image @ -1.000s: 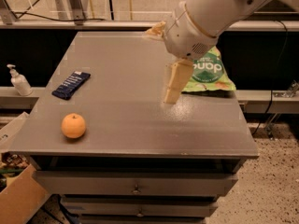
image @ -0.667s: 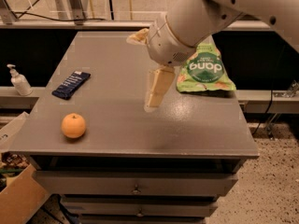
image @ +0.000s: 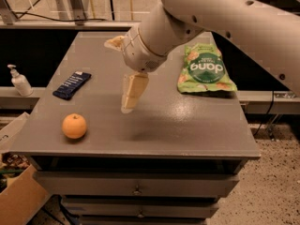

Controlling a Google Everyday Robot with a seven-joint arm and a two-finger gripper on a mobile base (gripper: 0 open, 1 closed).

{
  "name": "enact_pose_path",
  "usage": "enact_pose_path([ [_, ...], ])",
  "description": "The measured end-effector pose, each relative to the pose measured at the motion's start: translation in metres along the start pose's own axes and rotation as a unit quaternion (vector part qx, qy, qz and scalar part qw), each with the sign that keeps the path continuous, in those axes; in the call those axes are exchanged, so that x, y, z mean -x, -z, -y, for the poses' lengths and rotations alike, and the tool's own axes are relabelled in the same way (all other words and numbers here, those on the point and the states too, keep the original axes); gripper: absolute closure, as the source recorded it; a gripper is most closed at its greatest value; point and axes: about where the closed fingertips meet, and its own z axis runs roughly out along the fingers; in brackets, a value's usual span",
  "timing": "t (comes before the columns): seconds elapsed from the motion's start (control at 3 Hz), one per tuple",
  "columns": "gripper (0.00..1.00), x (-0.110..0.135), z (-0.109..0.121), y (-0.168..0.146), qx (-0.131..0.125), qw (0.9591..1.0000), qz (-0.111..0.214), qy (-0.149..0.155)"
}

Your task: Pick rxbar blueberry

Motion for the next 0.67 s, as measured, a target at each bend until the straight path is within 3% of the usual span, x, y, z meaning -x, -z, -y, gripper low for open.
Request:
enact_pose_path([
  [0.33,0.00,0.0206,0.0234,-0.0516,0.001,0.9997,0.020,0.015],
  [0.67,0.00,0.0214,0.0233,-0.0516,0.001,0.9996,0.021,0.016],
])
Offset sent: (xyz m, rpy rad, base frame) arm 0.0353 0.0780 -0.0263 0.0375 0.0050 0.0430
